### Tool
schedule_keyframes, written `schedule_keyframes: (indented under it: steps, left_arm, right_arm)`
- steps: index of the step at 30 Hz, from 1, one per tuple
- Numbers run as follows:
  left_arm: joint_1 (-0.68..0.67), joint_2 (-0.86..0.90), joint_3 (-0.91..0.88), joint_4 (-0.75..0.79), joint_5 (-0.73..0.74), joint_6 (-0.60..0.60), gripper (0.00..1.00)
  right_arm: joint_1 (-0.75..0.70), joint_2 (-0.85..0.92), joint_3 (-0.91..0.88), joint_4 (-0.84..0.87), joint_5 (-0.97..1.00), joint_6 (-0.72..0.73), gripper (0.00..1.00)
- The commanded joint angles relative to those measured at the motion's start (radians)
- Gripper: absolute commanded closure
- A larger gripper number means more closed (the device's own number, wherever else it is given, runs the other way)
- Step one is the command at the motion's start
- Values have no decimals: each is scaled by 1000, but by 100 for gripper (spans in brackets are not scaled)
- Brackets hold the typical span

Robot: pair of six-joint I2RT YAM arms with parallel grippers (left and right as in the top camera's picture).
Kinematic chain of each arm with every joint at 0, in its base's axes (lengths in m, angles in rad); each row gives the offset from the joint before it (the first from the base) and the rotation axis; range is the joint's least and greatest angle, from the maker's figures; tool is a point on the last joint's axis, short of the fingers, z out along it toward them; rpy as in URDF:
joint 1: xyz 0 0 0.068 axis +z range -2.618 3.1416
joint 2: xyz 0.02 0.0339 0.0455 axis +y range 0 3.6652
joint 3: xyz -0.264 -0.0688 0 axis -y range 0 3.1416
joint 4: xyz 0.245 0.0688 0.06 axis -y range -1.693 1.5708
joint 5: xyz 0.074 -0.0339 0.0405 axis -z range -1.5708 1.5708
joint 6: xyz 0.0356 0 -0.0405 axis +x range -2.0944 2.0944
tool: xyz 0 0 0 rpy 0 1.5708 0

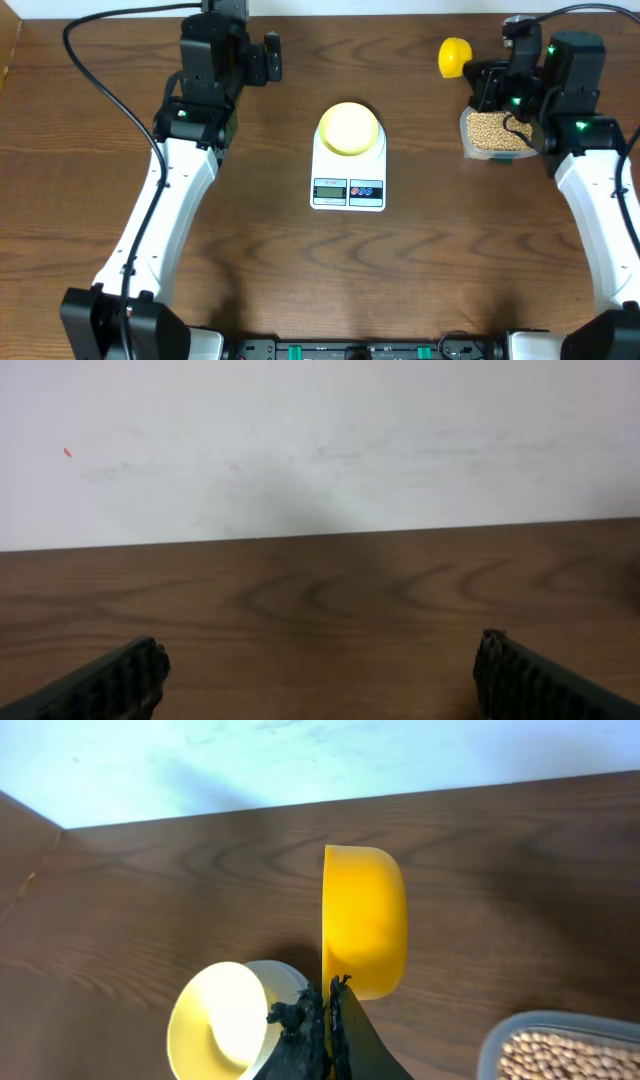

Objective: Scoop item into bowl and weigh 50g on scale

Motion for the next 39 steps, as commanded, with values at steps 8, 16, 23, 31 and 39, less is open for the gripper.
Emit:
schedule_keyframes:
  steps: [8,16,23,31,39]
  left_arm:
    - [0,9,15,45,-13,-62,1]
    - [58,7,15,23,-13,-150,1]
    - [190,10,14,-78,-20,-145,1]
    - [435,86,10,109,-204,-146,1]
    - [577,235,10,352,-204,-150,1]
  right_arm:
    - [-43,-19,19,-24,10,-16,99]
    - [-43,-19,19,-35,10,-29,99]
    - [-42,-19,19,-31,59,-30,99]
    - [-42,-16,19,89,197,-31,99]
    - [-42,-16,19,164,272,15,99]
